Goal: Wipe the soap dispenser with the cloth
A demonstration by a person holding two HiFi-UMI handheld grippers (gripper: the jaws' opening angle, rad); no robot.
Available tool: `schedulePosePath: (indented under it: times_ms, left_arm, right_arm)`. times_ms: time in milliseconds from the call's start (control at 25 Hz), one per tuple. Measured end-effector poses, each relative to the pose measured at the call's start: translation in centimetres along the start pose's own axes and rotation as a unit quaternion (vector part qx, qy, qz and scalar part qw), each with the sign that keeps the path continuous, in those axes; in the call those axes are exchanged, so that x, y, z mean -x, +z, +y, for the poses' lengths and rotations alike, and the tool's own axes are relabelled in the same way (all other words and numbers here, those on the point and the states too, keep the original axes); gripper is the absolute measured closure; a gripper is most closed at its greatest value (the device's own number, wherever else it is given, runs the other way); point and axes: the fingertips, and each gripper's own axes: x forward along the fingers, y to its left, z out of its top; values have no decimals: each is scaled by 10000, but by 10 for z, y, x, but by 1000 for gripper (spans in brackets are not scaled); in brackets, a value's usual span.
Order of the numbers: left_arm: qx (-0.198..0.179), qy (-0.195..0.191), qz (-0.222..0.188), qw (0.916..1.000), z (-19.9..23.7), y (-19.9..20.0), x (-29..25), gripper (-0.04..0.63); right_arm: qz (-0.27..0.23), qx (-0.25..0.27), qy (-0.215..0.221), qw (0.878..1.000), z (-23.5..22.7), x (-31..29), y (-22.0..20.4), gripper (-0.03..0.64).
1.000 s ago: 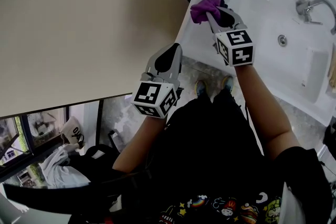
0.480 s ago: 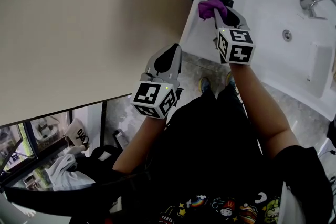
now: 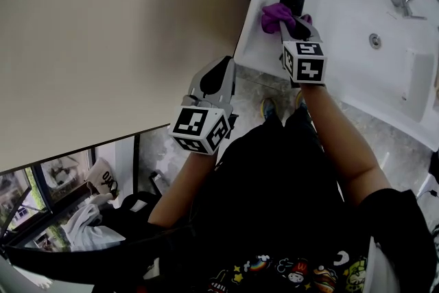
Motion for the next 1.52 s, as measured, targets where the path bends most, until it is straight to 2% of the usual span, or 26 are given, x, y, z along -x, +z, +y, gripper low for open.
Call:
schedulePosePath:
  times_ms: [200, 480, 600, 1040, 1360, 1520]
  left_arm:
    - [39, -40, 10, 10000, 2, -3, 1, 595]
    - [85, -141, 54, 9999, 0, -9, 0, 595]
    - [88, -127, 50, 9999, 1, -10, 1, 595]
    - [154, -61, 74, 9998, 6, -16, 9, 595]
    - [163, 18, 66, 9998, 13, -17, 10, 595]
    - [240, -4, 42, 9997, 14, -18, 6, 595]
  right_arm:
    - [235, 84, -221, 9994, -18, 7, -18, 512]
    - [293, 102, -793, 9964, -73, 22, -19, 512]
    - [311, 80, -911, 9953, -81, 24, -20, 512]
    - [353, 365, -306, 9982, -5, -1, -25, 512]
    - [-155, 221, -366, 9990, 5, -6, 20, 511]
    - [-441, -171, -382, 9981, 5, -1, 44, 511]
